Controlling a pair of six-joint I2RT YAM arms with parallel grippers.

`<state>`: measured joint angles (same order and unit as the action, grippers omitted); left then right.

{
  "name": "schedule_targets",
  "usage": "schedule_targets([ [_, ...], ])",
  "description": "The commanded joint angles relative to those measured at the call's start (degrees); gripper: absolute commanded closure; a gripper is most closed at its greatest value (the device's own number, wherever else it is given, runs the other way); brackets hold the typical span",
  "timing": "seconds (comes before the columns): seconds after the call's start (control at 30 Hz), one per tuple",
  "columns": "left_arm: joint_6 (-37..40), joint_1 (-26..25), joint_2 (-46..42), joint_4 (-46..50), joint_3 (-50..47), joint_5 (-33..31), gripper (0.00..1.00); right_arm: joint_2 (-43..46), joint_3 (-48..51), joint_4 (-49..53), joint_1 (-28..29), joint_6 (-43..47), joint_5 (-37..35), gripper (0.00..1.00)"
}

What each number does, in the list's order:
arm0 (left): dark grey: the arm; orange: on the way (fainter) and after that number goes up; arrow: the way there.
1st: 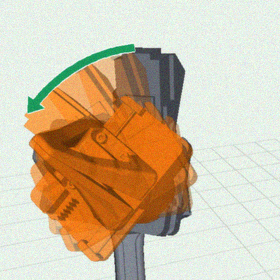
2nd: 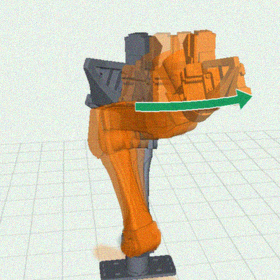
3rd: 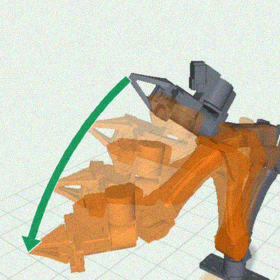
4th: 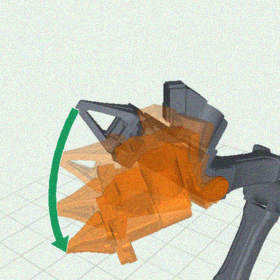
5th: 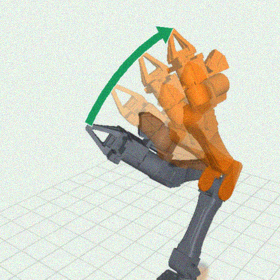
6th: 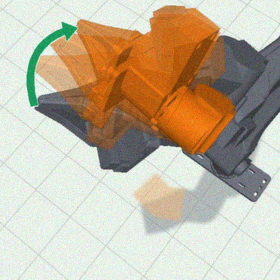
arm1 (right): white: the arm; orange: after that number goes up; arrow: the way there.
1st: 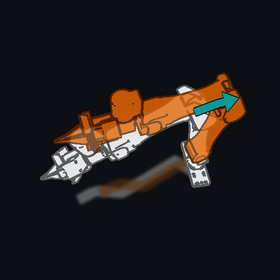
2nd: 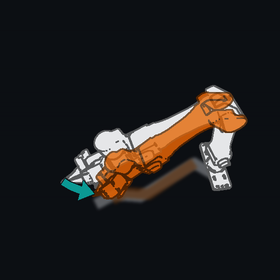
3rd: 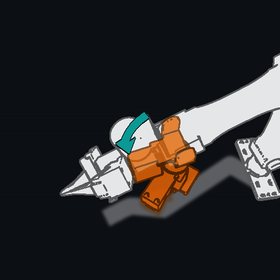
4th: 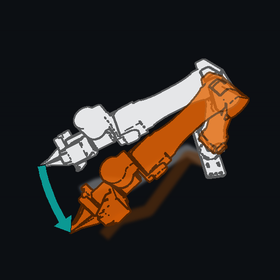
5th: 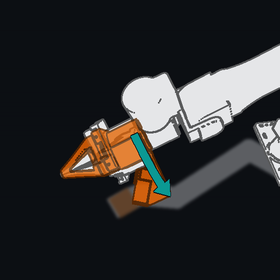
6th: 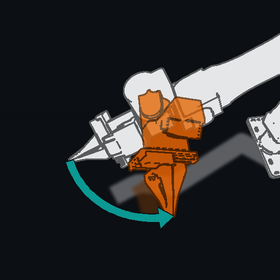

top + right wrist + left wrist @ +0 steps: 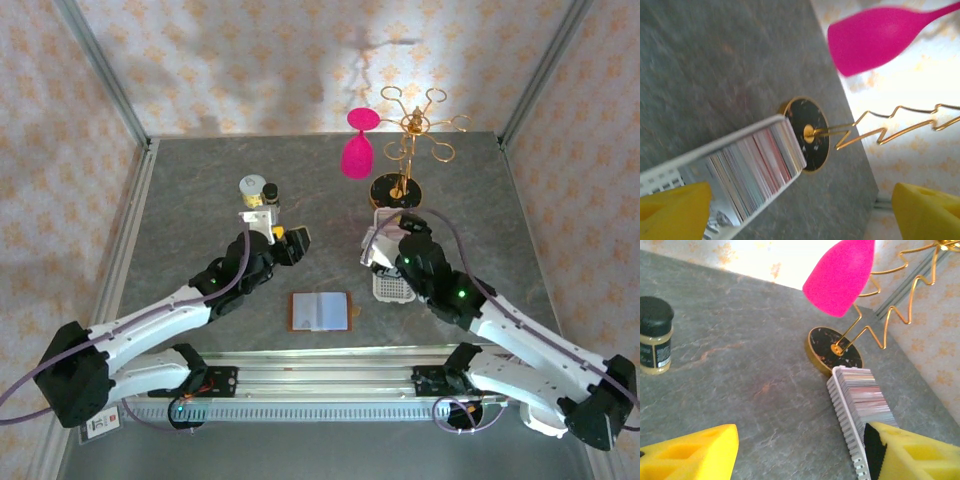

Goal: Put the credit cards into the card holder
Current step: Pick up the credit card from the storage box.

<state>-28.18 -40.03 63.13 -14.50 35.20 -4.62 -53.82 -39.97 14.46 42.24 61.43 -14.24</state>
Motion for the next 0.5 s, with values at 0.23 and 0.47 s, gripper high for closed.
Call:
schedule_targets([
  [0.23, -4.88, 4.07, 0.89, 0.12, 1.73, 1.18, 0.28, -10.36, 2.0, 0.24, -0.77, 10.06, -5.24, 0.0],
  [0.47, -29.16, 14.77, -1.24, -17.18, -12.73, 10.89, 0.28, -16.18, 0.97, -0.87, -2.42, 10.29, -4.68, 0.0],
])
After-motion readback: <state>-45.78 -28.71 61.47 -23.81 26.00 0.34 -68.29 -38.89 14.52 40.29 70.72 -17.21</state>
